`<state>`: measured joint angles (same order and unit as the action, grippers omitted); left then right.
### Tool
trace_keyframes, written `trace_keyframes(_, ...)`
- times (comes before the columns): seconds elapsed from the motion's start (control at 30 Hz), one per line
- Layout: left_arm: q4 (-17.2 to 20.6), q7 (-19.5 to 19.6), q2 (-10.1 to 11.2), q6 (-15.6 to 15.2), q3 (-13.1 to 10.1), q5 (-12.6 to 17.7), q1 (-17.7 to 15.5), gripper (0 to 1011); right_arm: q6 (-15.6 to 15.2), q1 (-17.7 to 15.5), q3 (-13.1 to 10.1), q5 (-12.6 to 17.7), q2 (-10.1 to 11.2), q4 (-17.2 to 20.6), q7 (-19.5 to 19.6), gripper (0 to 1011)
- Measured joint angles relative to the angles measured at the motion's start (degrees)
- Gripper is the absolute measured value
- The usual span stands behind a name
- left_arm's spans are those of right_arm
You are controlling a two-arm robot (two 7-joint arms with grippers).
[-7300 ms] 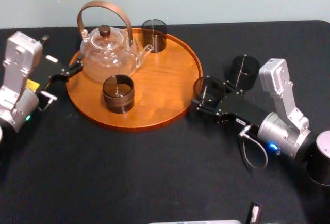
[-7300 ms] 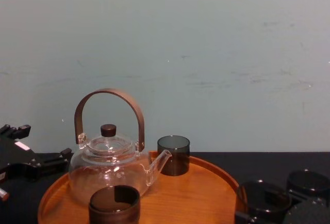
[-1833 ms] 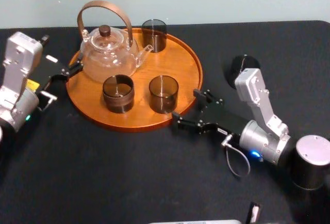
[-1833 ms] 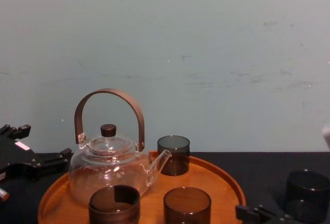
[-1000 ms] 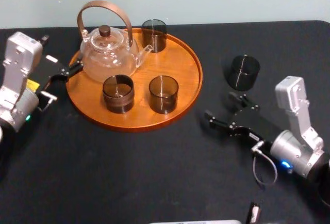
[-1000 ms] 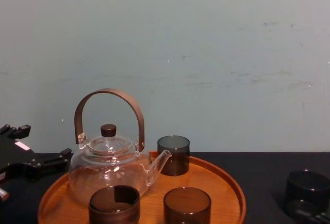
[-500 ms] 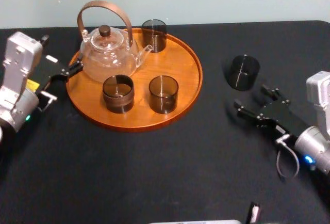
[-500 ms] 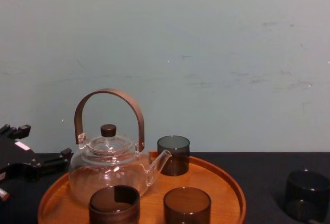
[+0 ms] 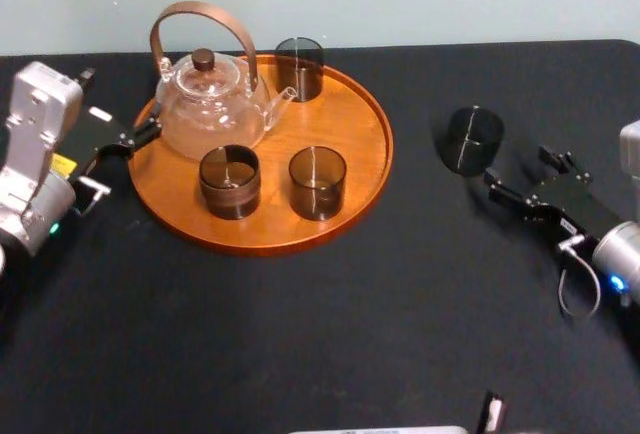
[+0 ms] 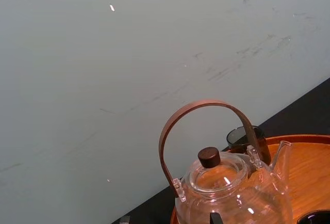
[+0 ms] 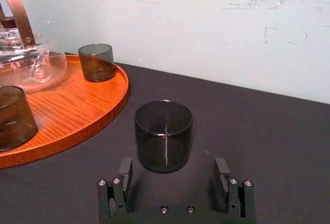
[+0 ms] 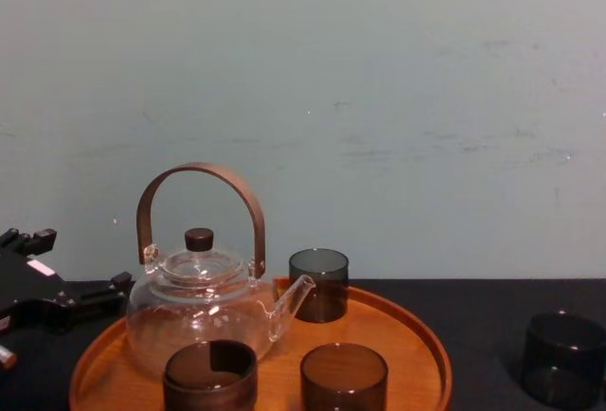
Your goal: Pick up the glass from the table and place it on the tray.
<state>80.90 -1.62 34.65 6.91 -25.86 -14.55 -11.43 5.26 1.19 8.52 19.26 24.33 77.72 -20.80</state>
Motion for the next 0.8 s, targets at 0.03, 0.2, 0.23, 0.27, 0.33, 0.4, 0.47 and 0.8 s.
trace_keyframes(0.03, 0.00, 0.00, 0.00, 0.00, 0.00, 0.00, 0.00, 1001, 0.06, 0.38, 0.03, -0.05, -0.10, -0.38, -0.16, 1003)
trace_keyframes(0.2, 0.00, 0.00, 0.00, 0.00, 0.00, 0.00, 0.00, 1001, 0.48, 2.42, 0.41, -0.20, -0.69, -2.50, -1.36, 1002)
trace_keyframes(0.23, 0.00, 0.00, 0.00, 0.00, 0.00, 0.00, 0.00, 1001, 0.54, 2.80, 0.50, -0.19, -0.80, -2.88, -1.58, 1002)
trace_keyframes(0.27, 0.00, 0.00, 0.00, 0.00, 0.00, 0.00, 0.00, 1001, 0.67, 3.54, 0.74, -0.15, -0.99, -3.62, -2.12, 1003)
trace_keyframes(0.33, 0.01, 0.00, 0.00, 0.00, 0.00, 0.00, 0.00, 1001, 0.93, 4.44, 1.10, 0.01, -1.21, -4.69, -2.96, 1003)
trace_keyframes(0.4, 0.01, 0.00, 0.00, 0.00, 0.00, 0.00, 0.00, 1001, 1.07, 5.05, 1.35, 0.26, -1.38, -5.37, -3.62, 1002)
trace_keyframes(0.47, 0.00, 0.00, 0.00, 0.00, 0.00, 0.00, 0.00, 1001, 1.23, 5.89, 1.77, 0.34, -1.58, -6.36, -4.12, 1002)
trace_keyframes(0.8, 0.01, 0.00, 0.00, 0.00, 0.00, 0.00, 0.00, 1001, 1.49, 8.76, 2.98, 0.33, -2.13, -9.67, -4.96, 1003)
